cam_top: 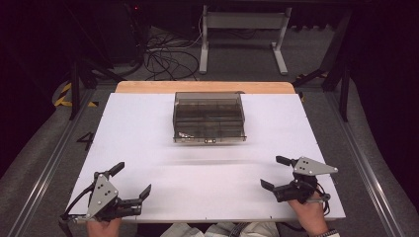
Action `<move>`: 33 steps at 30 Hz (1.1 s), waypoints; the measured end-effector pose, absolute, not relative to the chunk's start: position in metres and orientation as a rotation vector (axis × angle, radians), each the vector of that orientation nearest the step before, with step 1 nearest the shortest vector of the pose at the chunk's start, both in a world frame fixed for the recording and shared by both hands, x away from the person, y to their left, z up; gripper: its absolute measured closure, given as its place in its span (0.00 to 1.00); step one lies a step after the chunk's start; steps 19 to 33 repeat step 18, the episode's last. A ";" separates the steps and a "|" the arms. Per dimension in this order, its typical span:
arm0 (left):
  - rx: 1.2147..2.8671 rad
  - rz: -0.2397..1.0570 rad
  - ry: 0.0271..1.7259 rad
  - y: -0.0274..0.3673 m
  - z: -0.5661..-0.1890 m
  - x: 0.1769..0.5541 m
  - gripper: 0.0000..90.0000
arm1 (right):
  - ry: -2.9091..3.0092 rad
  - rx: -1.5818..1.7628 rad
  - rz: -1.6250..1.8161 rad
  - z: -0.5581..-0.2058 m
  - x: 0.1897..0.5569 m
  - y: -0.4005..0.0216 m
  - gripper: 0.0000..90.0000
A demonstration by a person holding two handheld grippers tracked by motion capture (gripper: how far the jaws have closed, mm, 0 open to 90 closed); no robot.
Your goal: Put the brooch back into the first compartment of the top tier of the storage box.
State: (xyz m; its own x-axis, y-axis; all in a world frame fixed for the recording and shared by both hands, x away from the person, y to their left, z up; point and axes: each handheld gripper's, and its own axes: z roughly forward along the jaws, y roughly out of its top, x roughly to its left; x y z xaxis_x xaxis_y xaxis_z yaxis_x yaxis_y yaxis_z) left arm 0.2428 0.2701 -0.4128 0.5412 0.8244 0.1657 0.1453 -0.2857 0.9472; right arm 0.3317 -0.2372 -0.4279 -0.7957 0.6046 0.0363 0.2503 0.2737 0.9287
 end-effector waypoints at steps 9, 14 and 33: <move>1.764 0.821 0.805 0.270 -0.414 0.245 0.01 | 2.250 0.816 1.534 -0.446 0.329 -0.251 0.00; 1.746 0.765 0.834 0.273 -0.417 0.249 0.01 | 2.225 0.815 1.505 -0.440 0.330 -0.249 0.00; 1.747 0.781 0.824 0.273 -0.417 0.249 0.01 | 2.221 0.800 1.480 -0.438 0.330 -0.247 0.00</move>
